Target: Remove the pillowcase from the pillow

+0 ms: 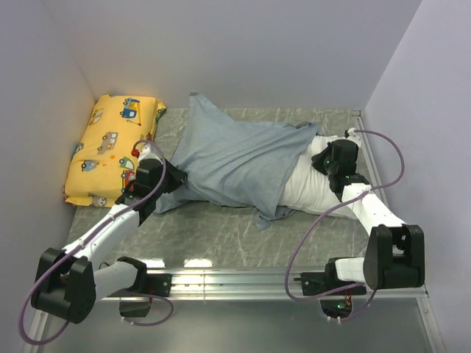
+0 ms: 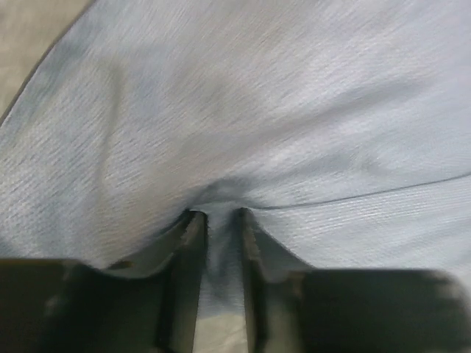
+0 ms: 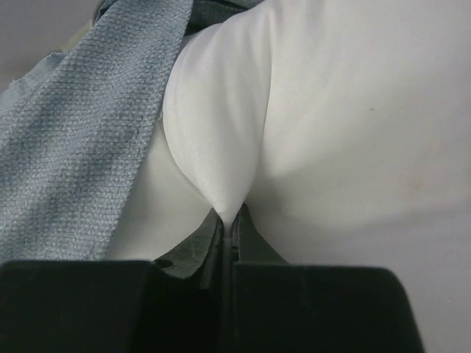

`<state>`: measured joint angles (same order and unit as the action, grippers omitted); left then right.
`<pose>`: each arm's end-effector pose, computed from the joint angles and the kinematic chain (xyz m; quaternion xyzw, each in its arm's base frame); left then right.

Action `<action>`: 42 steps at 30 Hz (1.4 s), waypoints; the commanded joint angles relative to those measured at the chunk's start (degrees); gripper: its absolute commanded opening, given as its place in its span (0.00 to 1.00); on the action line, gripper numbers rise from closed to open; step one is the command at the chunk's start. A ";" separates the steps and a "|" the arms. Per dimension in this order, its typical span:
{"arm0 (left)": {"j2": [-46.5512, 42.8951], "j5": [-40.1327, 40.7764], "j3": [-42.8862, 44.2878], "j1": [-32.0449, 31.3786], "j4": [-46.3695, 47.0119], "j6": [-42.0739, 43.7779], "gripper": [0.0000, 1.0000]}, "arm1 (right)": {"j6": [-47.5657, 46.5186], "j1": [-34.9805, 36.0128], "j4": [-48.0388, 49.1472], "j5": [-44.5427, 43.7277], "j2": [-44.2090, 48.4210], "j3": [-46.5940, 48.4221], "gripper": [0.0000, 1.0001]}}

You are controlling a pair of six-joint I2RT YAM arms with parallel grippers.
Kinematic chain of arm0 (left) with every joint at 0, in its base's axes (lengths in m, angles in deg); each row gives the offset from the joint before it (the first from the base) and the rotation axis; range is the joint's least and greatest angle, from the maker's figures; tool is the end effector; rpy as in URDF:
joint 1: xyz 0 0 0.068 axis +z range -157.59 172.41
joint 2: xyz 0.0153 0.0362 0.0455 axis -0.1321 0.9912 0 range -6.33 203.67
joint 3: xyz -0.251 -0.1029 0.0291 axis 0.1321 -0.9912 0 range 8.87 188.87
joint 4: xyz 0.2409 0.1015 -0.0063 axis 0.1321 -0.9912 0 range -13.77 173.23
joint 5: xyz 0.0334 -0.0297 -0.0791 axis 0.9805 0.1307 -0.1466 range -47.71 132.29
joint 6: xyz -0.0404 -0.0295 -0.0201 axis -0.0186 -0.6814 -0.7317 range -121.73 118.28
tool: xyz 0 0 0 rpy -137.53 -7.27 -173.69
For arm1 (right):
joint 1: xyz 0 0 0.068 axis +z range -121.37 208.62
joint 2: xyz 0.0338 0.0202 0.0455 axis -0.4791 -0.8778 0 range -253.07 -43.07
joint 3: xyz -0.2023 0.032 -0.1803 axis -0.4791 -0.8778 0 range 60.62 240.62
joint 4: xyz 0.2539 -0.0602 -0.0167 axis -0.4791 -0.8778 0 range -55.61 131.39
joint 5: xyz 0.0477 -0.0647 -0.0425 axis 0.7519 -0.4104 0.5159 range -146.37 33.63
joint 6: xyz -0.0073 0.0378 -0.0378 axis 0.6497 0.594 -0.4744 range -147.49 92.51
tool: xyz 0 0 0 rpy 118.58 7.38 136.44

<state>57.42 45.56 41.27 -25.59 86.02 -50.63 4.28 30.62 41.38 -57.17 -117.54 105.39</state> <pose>0.2287 -0.0722 0.2217 -0.2430 0.8244 -0.2611 0.4395 0.2869 0.0095 0.2443 0.2255 0.8348 0.1401 0.4823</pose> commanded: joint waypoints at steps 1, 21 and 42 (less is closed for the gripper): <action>-3.54 2.35 8.28 -0.28 -5.59 2.94 0.32 | 2.07 0.64 -0.16 4.75 -2.43 -6.18 0.00; 49.24 -7.47 74.53 -4.41 -29.75 26.67 0.76 | -2.85 16.37 -3.23 -13.96 10.05 -7.68 0.00; 43.50 5.87 73.15 -0.93 -31.35 24.39 0.00 | -5.31 14.97 -13.16 -20.12 12.25 2.60 0.00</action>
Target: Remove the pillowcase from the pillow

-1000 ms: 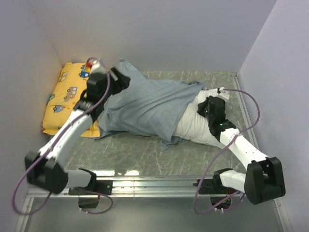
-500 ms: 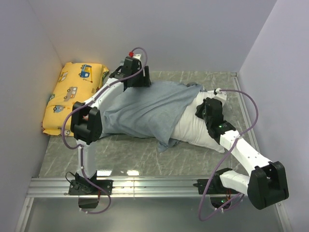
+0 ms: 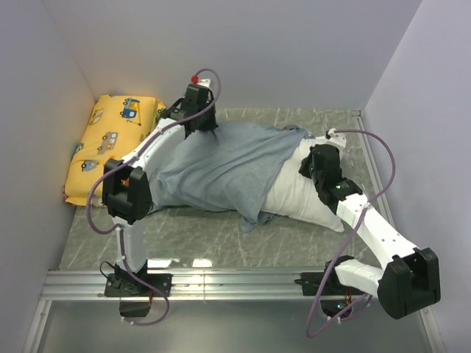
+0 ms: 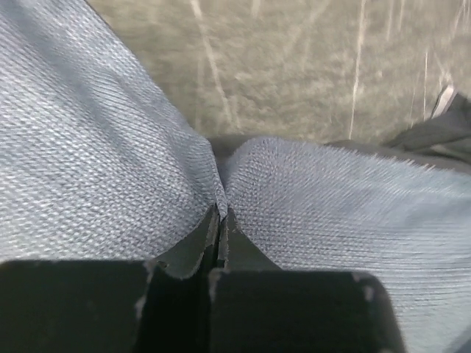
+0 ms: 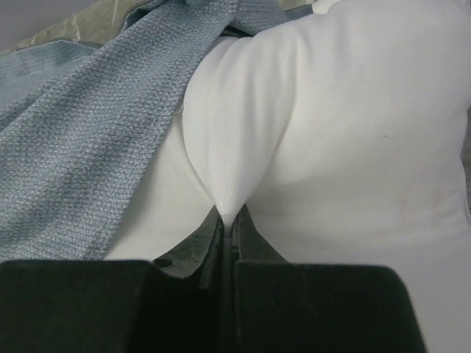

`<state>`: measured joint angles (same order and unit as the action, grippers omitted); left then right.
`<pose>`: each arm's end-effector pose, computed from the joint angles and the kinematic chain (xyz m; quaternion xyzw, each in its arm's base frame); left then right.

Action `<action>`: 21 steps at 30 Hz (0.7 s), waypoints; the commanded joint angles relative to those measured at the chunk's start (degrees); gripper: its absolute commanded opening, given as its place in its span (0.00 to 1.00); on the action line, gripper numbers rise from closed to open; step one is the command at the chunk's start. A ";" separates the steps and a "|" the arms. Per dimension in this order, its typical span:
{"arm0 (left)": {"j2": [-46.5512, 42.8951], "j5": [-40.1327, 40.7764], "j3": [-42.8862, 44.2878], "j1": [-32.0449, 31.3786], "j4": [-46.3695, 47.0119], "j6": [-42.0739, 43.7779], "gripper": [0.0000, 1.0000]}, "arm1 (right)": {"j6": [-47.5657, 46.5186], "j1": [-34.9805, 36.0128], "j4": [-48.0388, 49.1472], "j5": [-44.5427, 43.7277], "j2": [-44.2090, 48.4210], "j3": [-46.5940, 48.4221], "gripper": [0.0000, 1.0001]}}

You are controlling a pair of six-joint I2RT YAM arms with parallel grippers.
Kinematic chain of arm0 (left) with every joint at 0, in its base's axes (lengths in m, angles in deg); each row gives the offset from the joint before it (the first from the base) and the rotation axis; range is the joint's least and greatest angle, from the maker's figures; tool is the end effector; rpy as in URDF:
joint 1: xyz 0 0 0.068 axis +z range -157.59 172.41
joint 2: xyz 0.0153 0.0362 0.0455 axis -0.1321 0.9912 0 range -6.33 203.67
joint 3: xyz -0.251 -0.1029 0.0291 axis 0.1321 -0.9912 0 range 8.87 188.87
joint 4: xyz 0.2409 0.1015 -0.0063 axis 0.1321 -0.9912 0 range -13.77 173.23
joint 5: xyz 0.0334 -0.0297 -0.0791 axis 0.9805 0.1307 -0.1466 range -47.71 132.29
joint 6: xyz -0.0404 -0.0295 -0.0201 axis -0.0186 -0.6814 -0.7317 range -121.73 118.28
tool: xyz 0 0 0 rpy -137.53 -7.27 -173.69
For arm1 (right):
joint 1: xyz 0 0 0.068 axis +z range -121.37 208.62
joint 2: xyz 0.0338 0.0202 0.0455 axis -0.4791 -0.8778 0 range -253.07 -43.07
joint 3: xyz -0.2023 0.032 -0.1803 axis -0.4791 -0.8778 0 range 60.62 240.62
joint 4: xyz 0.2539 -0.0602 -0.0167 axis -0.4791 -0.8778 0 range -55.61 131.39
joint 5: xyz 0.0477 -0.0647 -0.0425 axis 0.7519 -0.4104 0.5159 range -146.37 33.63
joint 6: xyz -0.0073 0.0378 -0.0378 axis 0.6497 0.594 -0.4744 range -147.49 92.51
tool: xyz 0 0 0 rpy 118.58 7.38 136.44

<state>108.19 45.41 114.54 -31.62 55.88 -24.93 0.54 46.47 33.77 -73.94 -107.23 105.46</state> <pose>0.4293 -0.1893 0.3106 -0.0059 0.8915 -0.1590 0.4241 0.2434 0.0670 0.2778 0.1543 0.8320 0.0815 0.5266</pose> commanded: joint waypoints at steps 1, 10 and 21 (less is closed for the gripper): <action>-8.16 6.29 0.15 6.53 -1.30 -2.19 0.00 | -1.49 -2.71 -6.00 -3.27 2.28 2.97 0.00; -20.02 9.97 -4.92 22.35 2.39 -8.87 0.00 | -0.17 -14.41 -9.43 0.51 5.10 6.57 0.00; -24.43 -3.62 -17.59 28.45 9.24 -13.10 0.00 | 1.15 -21.11 -9.26 8.94 7.56 7.10 0.00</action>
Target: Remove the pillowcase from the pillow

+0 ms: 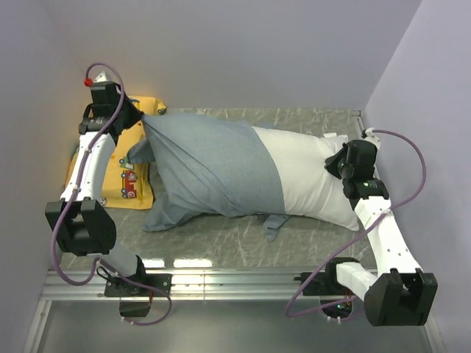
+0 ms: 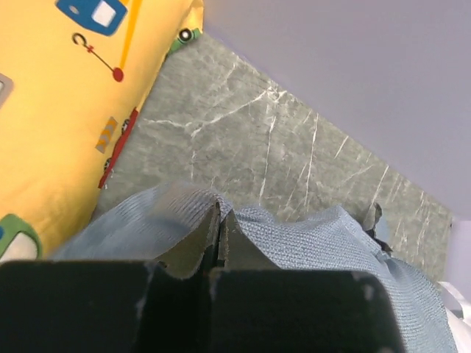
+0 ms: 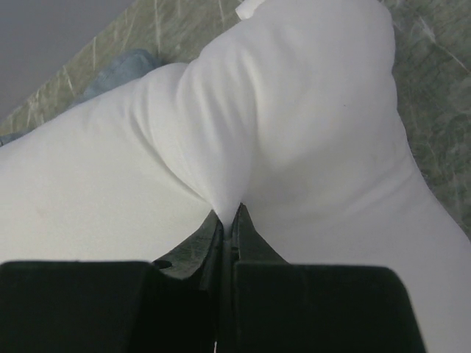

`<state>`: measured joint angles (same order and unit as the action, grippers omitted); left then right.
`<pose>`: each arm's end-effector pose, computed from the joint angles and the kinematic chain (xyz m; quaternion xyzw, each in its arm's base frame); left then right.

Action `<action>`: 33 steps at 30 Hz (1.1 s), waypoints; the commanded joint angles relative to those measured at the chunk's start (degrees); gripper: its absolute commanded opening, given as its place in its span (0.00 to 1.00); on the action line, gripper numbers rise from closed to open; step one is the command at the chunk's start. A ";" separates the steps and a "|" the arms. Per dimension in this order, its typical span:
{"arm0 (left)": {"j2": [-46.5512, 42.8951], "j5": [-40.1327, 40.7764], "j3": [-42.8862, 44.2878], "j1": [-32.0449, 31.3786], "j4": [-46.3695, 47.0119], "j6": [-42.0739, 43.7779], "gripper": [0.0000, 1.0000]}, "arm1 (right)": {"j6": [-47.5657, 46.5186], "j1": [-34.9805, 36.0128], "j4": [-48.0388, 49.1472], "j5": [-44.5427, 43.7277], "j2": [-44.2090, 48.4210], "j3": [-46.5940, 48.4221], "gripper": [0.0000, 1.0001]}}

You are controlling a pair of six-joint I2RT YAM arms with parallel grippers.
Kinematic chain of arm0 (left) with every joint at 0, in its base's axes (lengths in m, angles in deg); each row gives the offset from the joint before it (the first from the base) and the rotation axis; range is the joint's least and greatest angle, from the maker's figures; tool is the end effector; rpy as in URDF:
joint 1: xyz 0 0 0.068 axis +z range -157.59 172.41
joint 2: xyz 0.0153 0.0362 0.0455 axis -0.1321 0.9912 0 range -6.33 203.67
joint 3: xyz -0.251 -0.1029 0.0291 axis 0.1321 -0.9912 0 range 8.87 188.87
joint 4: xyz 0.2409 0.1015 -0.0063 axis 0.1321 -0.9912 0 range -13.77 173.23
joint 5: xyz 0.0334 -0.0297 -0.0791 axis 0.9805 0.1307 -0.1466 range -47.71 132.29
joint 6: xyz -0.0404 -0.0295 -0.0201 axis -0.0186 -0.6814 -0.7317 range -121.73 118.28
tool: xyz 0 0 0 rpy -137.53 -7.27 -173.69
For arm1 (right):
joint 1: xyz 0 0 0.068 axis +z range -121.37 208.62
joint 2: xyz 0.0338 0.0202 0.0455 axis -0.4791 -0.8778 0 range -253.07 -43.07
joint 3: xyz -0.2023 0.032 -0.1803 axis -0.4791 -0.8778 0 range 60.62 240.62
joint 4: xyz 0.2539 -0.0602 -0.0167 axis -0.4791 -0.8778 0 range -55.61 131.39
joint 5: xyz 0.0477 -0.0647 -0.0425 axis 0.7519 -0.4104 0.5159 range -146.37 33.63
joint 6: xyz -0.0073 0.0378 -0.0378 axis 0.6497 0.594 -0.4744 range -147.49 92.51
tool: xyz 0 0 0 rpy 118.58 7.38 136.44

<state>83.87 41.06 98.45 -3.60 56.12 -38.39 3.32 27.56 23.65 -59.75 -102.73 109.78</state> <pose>0.3626 0.0245 0.3839 -0.2922 0.8045 -0.1543 0.4935 0.2349 -0.0065 0.3039 0.2501 0.8208 0.1072 0.5023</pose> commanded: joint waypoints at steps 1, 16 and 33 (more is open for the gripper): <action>0.07 1.06 -3.43 -1.25 9.97 0.98 0.00 | -2.50 -1.32 0.95 -4.28 3.23 3.04 0.00; 8.15 4.23 0.23 -11.98 10.68 2.91 0.00 | -11.21 30.67 -10.92 -14.20 -2.72 11.48 0.79; 6.85 8.34 9.50 -19.97 1.19 10.47 0.72 | -4.27 26.56 -0.99 -7.81 -15.93 7.17 0.00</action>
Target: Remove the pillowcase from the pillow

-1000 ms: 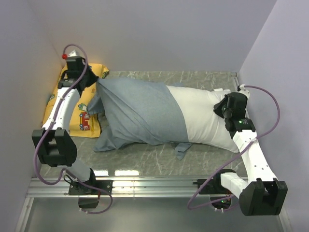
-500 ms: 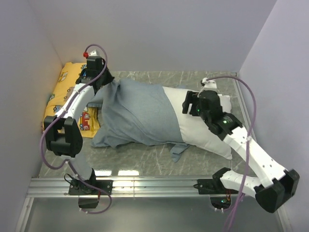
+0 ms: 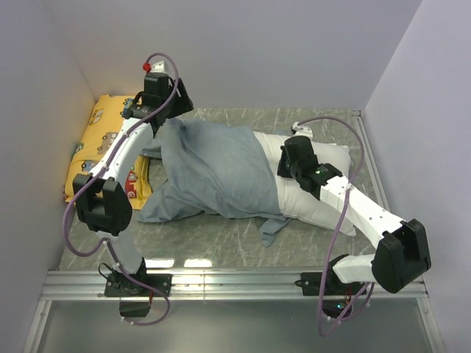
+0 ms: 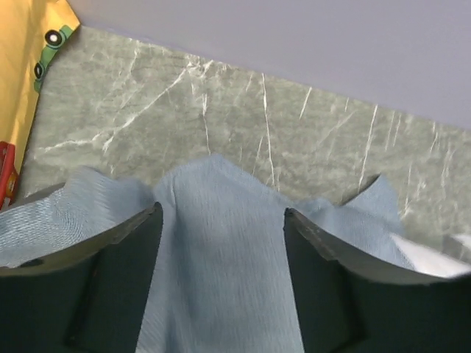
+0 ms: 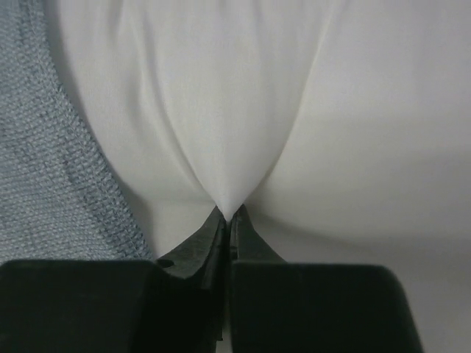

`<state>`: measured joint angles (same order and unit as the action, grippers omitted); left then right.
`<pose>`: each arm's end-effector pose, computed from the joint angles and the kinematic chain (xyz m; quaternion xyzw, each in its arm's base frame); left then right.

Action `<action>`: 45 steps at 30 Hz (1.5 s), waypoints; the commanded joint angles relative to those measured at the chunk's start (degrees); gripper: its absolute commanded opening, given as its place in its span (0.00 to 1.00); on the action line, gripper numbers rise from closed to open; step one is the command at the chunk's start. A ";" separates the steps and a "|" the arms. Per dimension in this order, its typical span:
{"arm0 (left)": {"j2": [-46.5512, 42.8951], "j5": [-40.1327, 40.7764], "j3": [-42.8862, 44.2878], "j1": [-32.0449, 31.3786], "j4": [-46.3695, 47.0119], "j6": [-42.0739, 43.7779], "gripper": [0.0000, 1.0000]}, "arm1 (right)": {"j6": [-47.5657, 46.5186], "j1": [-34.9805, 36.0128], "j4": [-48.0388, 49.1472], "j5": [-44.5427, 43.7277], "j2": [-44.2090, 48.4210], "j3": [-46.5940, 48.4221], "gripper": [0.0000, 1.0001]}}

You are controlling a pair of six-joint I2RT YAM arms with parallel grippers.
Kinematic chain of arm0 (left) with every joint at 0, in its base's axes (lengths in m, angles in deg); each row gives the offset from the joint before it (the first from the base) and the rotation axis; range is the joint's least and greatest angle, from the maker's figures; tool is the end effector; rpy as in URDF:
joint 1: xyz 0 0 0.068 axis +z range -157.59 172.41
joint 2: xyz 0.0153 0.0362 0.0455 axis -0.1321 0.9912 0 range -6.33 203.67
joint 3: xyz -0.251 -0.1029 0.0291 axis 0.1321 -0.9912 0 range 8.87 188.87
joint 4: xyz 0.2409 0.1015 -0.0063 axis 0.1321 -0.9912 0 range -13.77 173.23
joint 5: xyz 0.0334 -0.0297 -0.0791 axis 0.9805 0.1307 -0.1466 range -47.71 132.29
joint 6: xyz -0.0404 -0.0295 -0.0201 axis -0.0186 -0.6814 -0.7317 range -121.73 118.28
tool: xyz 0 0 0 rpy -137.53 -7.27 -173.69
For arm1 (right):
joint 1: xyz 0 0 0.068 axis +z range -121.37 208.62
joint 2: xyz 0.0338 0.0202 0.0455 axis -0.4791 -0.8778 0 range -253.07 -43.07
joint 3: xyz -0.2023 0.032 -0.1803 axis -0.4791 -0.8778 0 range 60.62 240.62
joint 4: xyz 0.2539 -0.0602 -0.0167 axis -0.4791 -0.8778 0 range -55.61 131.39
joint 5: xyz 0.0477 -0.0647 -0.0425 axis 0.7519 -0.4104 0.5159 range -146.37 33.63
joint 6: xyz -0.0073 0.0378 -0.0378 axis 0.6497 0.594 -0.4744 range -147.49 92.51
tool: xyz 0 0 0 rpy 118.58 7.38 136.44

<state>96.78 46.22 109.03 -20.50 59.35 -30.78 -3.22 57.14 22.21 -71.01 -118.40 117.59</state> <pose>0.4150 -0.0926 0.3685 -0.1374 0.8404 -0.1602 0.4992 0.2597 0.1308 0.2826 0.0233 0.8912 0.0925 0.4435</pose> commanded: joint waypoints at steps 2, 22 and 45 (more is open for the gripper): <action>-12.01 5.81 -5.21 -5.71 -1.70 2.35 0.84 | 3.06 -6.43 2.47 6.97 0.62 -0.89 0.00; -32.53 16.00 -46.72 -16.98 5.52 -9.52 0.27 | 1.74 -8.64 1.25 5.41 2.29 2.44 0.00; -42.55 6.88 -54.45 7.73 10.16 -12.51 0.01 | -1.51 -8.32 -1.65 2.26 10.10 3.68 0.45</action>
<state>54.27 48.25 55.98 -12.13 66.26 -44.42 -0.92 44.85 19.67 -58.64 -112.41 121.52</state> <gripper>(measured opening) 0.012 0.375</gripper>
